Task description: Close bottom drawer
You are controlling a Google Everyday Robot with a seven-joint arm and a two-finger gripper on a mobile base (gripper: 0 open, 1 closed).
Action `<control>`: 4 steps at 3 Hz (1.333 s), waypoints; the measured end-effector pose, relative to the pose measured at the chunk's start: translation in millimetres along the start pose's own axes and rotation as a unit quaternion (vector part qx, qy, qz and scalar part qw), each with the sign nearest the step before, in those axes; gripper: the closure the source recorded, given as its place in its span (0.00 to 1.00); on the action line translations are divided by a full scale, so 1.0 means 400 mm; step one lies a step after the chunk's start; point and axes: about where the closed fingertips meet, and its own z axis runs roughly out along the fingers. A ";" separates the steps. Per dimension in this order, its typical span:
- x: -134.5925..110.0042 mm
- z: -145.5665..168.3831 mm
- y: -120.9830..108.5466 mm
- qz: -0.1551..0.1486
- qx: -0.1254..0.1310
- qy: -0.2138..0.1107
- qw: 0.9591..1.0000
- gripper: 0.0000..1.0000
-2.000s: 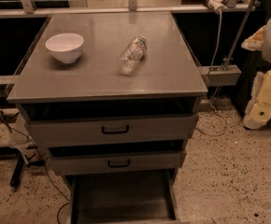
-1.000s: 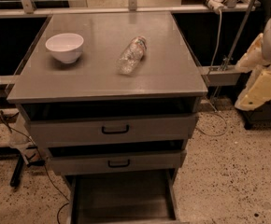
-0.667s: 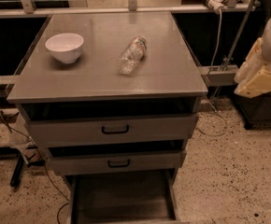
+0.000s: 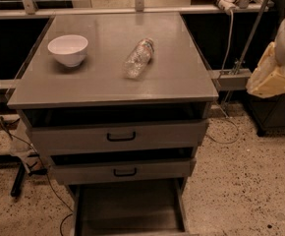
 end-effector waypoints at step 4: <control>0.096 0.350 0.353 0.063 -0.113 0.086 0.988 1.00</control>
Offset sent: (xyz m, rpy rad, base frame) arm -0.1199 0.0203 -0.2078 -0.1213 0.3408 -0.1645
